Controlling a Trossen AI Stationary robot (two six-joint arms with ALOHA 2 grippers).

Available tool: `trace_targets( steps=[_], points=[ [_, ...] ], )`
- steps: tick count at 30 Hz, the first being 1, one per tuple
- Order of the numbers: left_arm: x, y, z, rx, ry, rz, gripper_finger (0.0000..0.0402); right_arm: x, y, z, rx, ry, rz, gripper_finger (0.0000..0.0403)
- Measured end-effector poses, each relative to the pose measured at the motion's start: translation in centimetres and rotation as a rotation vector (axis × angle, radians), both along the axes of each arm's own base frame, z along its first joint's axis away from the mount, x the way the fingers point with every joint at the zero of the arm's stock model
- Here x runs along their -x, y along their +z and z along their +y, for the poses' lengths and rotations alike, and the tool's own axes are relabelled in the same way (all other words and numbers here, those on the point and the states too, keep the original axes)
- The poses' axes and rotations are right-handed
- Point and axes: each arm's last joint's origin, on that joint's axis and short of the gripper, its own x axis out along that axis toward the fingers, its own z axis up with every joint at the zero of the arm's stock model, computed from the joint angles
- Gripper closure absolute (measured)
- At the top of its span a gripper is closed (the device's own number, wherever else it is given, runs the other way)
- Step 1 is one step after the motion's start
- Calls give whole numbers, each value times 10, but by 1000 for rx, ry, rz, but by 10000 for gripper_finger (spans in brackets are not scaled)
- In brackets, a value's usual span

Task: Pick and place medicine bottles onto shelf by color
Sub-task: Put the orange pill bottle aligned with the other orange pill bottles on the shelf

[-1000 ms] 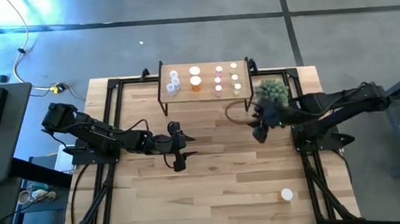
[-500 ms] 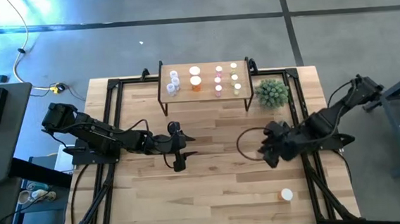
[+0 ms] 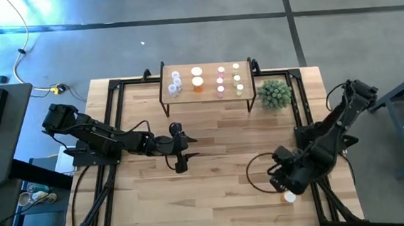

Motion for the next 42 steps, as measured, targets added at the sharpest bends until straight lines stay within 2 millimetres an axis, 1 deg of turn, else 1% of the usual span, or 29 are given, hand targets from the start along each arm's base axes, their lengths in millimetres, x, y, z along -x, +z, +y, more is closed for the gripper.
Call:
trace_targets(
  steps=[5,10,15,20,25,29,36,42],
  points=[
    [0,0,0,0,0,0,167,12,2,22,-48,-89,30,217],
    [0,0,0,0,0,0,167,25,3,43,-41,-112,78,207],
    [0,0,0,0,0,0,167,39,-3,61,-16,-70,117,165],
    [0,0,0,0,0,0,167,46,-13,73,3,-74,134,113],
    [0,0,0,0,0,0,167,46,-23,79,37,-71,149,67],
    [0,0,0,0,0,0,167,43,-34,85,68,-68,170,43],
    [0,0,0,0,0,0,167,36,-52,94,103,-85,186,36],
    [0,0,0,0,0,0,167,25,-66,96,130,-116,211,36]
  ],
)
